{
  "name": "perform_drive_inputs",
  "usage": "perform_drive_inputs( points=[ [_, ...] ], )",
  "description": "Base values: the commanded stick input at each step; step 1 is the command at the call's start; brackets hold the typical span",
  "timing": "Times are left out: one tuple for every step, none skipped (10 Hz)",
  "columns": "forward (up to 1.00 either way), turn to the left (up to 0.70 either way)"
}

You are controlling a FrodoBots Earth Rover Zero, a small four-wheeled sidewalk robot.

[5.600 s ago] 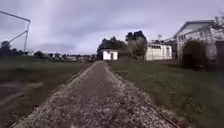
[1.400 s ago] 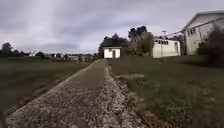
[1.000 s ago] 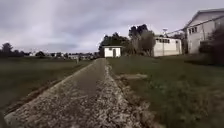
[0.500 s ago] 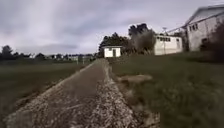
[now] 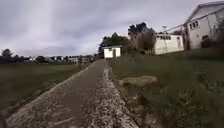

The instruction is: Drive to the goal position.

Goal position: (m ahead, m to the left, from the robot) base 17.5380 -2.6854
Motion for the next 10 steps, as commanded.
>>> perform_drive_inputs(
  points=[
    [0.7, 0.0],
    [0.7, 0.0],
    [0.7, 0.0],
    [0.7, 0.0],
    [0.7, 0.0],
    [0.7, 0.0],
    [0.7, 0.0],
    [0.7, 0.0],
    [0.7, 0.0],
    [0.7, 0.0]
  ],
)
